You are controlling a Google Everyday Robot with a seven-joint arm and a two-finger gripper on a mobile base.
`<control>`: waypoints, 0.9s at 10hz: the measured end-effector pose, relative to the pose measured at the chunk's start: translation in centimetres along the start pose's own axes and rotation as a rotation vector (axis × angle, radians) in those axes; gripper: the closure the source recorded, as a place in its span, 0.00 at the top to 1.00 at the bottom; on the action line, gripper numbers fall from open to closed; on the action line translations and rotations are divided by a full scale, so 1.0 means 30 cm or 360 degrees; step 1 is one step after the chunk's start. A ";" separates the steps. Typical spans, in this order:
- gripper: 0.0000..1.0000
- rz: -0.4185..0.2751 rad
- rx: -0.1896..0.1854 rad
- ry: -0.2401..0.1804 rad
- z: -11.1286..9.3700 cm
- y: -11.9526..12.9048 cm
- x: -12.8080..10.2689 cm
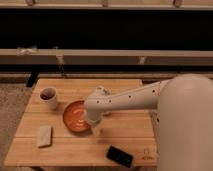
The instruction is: Pick up the ceramic bowl
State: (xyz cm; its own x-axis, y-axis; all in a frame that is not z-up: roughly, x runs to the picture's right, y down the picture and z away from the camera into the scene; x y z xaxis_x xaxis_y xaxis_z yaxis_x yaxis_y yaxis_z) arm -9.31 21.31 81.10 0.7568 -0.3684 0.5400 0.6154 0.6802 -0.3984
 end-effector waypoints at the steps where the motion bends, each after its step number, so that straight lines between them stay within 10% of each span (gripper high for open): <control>1: 0.70 -0.0014 0.0001 -0.0004 0.004 -0.008 0.000; 7: 0.06 -0.0029 0.0052 -0.0049 -0.032 -0.016 -0.007; 9: 0.00 -0.0022 0.0075 -0.0068 -0.047 -0.013 -0.011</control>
State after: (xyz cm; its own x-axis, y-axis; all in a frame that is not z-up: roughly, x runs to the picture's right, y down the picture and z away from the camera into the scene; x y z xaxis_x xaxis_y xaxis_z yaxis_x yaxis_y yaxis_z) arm -9.49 20.27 80.05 0.7375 -0.3510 0.5770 0.6139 0.7046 -0.3560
